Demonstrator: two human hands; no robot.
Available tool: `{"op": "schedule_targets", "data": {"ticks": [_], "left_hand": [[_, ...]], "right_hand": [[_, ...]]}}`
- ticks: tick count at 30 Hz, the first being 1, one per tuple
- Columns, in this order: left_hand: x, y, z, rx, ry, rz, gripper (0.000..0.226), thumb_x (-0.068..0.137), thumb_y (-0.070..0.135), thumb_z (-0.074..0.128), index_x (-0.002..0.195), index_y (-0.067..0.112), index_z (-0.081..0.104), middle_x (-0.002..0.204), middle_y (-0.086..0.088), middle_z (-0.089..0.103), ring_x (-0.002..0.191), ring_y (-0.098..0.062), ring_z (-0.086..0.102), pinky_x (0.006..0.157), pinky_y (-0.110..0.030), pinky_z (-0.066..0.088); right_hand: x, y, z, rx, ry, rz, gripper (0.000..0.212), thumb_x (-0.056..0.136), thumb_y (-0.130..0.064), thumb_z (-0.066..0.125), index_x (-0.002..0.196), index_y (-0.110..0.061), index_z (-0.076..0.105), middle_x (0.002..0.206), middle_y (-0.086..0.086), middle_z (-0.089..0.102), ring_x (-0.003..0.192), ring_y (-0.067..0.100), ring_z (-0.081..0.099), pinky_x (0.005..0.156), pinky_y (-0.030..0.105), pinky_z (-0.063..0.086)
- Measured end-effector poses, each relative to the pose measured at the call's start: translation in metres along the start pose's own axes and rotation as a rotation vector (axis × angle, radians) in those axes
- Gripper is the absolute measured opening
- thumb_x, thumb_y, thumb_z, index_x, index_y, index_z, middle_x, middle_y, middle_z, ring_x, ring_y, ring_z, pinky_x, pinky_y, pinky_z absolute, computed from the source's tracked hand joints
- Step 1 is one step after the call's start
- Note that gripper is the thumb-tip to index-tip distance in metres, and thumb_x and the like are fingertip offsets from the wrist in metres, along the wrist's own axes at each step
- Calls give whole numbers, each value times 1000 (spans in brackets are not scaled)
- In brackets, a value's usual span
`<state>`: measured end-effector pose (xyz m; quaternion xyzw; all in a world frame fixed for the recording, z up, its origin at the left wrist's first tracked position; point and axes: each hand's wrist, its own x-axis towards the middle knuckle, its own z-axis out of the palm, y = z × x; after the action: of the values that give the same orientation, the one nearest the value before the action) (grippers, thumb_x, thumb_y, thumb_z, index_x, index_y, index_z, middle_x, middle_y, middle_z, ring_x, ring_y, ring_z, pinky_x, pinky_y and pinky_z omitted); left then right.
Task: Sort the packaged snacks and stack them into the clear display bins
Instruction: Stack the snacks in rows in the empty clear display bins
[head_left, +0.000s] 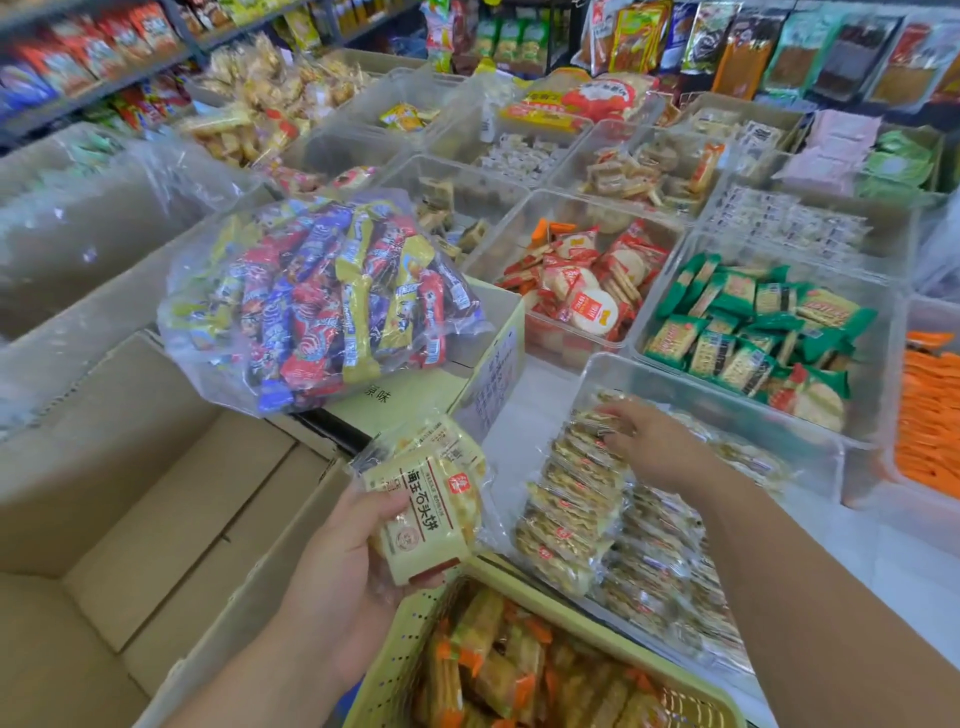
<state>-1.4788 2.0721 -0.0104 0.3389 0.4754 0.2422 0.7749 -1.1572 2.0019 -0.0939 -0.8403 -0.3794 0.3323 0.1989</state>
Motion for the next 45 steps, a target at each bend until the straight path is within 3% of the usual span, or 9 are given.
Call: {"op": "schedule_targets", "data": {"ticks": [3,10,16,23,26,30,35,39,45], "left_hand": [[-3,0,3,-57,20,-26,37,71,30,67,102,12,75,95,-18,77,63,-28,73,42,-33,54],[-10,1,7,-50,-11,-77,49,73,32,69,117,11,71,97,-17,78,68,-28,75,47,-37,59],[-21,3,10,119,-68,-9,52,76,26,78,125,21,64,113,-16,76,87,-33,77,57,-39,61],[-26,-1,16,201,-196,-117,42,81,47,77,120,31,73,112,-13,77,83,-27,74,49,-33,55],[-23,-6,18,108,-257,-181,49,99,60,43,116,30,77,118,-11,76,88,-24,76,61,-37,62],[-15,-17,17,120,-152,-124,36,104,36,49,128,18,69,107,-12,75,79,-21,70,58,-37,61],[-10,-24,18,82,-116,-114,35,105,32,46,126,17,69,120,-18,74,88,-28,70,58,-37,62],[-6,-22,15,64,-80,-88,35,107,31,43,129,17,66,121,-17,73,96,-33,67,59,-35,59],[-2,-19,8,27,-70,-30,42,96,35,50,129,15,65,123,-18,73,105,-38,65,61,-36,58]], "right_hand": [[1,-1,1,-29,-36,-6,45,101,-27,54,146,-31,48,147,4,52,111,22,53,85,32,38],[-34,-19,0,-8,154,-127,64,94,-27,66,153,-30,41,159,2,42,153,23,23,118,44,29],[-117,-61,28,-33,195,-692,88,80,-41,79,151,-53,28,166,-11,21,151,14,26,115,38,31],[-150,-67,48,-57,373,-943,57,82,-8,73,136,-25,65,161,12,33,150,29,32,108,55,43],[-155,-64,45,23,443,-963,34,98,-30,63,129,-15,69,156,12,42,148,29,36,110,55,42],[-157,-60,34,149,439,-887,44,103,-46,47,125,-12,64,141,0,58,139,17,49,111,38,44],[-144,-51,19,320,484,-588,26,96,-50,53,121,-42,53,100,-26,64,91,-11,61,67,5,43],[-99,-33,-14,180,704,-420,23,93,-34,64,115,-27,64,90,-18,62,80,1,58,63,8,39],[-24,-22,-23,-158,540,-124,12,98,-28,63,103,-18,62,89,0,57,85,23,56,65,32,47]]}}
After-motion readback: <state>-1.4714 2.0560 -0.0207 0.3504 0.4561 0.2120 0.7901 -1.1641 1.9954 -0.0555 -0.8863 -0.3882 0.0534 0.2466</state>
